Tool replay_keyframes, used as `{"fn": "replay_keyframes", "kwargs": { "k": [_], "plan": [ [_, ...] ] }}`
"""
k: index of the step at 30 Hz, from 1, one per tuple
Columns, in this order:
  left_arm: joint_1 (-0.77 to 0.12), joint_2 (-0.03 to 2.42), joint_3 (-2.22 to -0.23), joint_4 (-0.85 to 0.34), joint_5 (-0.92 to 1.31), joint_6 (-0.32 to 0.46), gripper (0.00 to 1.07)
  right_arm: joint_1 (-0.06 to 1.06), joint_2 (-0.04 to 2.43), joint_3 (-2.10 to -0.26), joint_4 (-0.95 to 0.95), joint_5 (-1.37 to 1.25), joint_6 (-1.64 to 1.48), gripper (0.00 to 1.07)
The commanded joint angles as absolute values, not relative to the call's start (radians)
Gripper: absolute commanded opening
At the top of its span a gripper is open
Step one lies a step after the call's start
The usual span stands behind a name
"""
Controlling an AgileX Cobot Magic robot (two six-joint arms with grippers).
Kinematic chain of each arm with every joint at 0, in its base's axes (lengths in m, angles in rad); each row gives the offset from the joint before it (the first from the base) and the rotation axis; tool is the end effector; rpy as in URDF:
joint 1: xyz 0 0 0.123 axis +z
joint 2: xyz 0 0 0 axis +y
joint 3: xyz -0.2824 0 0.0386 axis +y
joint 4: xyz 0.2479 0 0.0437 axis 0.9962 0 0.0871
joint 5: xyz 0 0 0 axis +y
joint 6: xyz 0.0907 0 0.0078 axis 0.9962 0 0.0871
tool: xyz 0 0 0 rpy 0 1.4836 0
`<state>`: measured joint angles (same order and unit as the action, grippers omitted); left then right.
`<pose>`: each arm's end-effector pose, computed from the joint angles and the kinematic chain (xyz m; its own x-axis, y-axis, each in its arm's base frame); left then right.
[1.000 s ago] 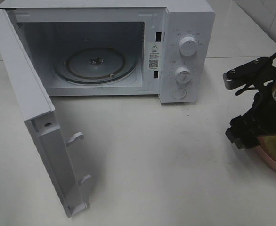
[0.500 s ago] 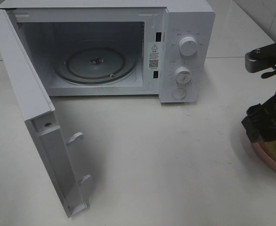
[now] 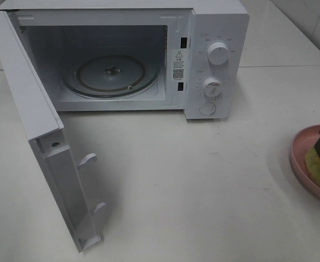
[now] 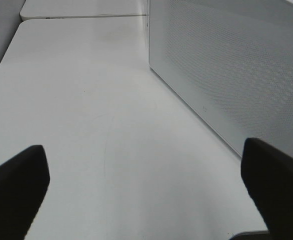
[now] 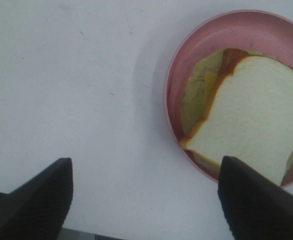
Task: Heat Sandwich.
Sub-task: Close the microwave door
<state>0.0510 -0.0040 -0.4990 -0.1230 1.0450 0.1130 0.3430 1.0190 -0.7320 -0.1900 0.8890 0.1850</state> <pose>-0.0045 -0.0099 0.2786 -0.4329 0.0287 -0.9010 0.0668 0.9978 -0.0003 0.1715 0.0470 0.2760 -0.8460 -0.2345 -0.4788 -0.2136 0.9719 -0.0987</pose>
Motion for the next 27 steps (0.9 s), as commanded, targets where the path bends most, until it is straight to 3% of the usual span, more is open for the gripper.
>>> {"fn": "replay_keyframes", "kwargs": {
  "k": [1,17,27],
  "plan": [
    [0.052,-0.030,-0.496,-0.125,1.029,0.114,1.03,0.340,0.971,-0.734,-0.176,0.949,0.159,0.76],
    [0.052,-0.030,-0.496,-0.125,1.029,0.114,1.03,0.340,0.729,-0.733,-0.173,1.137,0.115,0.76],
    [0.052,-0.030,-0.496,-0.125,1.029,0.114,1.03,0.337,0.442,-0.640,-0.172,1.175,0.103,0.76]
  ]
}}
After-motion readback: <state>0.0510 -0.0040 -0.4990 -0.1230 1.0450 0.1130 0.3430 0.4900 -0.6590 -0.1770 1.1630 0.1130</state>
